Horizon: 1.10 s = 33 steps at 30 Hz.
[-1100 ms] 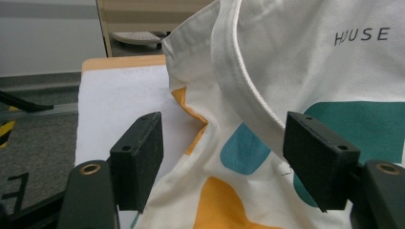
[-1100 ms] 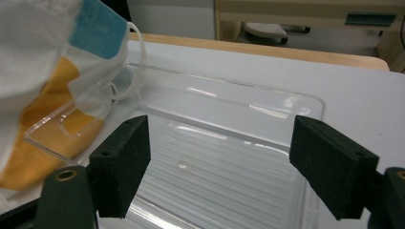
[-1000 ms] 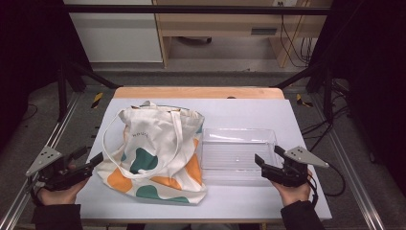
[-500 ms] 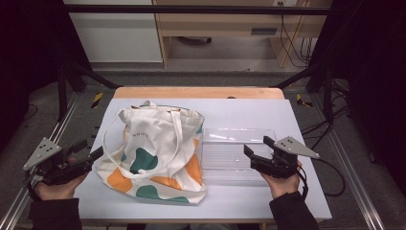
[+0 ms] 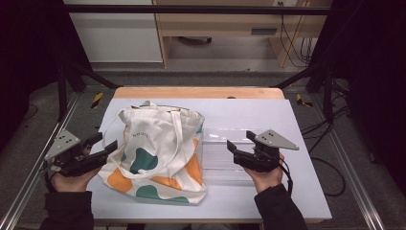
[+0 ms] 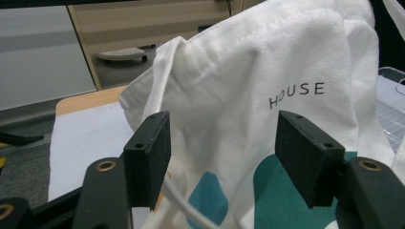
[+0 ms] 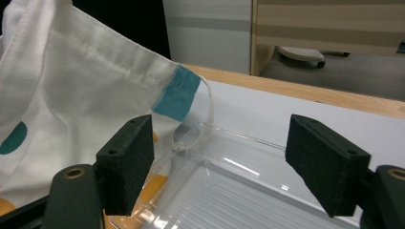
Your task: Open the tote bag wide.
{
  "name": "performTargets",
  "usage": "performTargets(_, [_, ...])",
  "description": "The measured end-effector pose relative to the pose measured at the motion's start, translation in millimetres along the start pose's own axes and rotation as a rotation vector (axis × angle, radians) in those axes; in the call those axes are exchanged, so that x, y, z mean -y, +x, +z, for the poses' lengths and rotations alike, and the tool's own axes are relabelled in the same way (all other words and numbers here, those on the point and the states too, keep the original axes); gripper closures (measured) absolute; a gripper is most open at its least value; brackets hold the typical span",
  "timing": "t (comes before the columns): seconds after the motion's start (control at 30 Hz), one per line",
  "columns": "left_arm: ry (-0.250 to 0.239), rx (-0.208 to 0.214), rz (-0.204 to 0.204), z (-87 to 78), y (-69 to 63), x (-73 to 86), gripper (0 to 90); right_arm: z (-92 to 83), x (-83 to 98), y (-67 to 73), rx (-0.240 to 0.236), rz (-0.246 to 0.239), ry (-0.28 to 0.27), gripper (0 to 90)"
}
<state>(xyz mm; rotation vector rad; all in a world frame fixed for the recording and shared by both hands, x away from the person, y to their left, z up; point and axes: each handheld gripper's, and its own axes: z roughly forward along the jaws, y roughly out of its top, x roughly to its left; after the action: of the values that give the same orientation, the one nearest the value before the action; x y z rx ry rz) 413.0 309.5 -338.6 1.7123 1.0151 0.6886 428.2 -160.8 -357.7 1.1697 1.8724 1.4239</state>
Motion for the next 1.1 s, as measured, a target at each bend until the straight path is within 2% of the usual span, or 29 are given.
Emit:
performTargets(0.2, [0.019,0.006,0.012,12.6,-9.1,-5.0,39.3,11.2,-7.5,13.7,-0.034,-0.016,-0.004,26.0])
performTargets(0.4, [0.039,0.004,0.010,25.1,-13.3,-3.9,40.2,25.2,-17.5,31.9,-0.106,-0.024,-0.003,28.1])
performTargets(0.47, [0.047,0.008,0.006,28.6,-14.4,-2.0,40.4,28.6,-18.0,35.8,-0.117,-0.028,0.001,29.0])
performTargets(0.57, [0.073,0.011,0.021,33.3,-16.9,1.6,41.1,32.2,-17.4,39.7,-0.131,-0.032,0.004,29.6])
performTargets(0.7, [0.098,0.025,0.016,39.8,-18.0,7.1,44.4,36.4,-14.0,44.1,-0.139,-0.058,0.024,31.3])
performTargets(0.77, [0.114,0.026,0.019,43.6,-19.0,9.8,47.1,36.4,-13.8,44.1,-0.145,-0.051,0.021,31.8])
performTargets(0.83, [0.130,0.023,0.021,47.4,-20.0,12.0,54.6,36.6,-13.9,45.8,-0.156,-0.051,0.020,32.9])
performTargets(0.87, [0.134,0.022,0.020,48.7,-20.2,12.6,54.6,36.6,-13.9,45.8,-0.156,-0.051,0.020,32.9])
performTargets(0.93, [0.135,0.034,0.019,50.7,-20.8,13.4,61.1,38.1,-13.4,48.4,-0.166,-0.058,0.023,33.5])
performTargets(1.07, [0.137,0.026,0.035,51.6,-23.0,13.4,73.5,42.1,-13.3,55.6,-0.183,-0.069,0.037,34.6])
performTargets(1.1, [0.138,0.025,0.035,51.6,-23.1,13.5,79.2,43.8,-13.9,58.7,-0.194,-0.076,0.040,34.6])
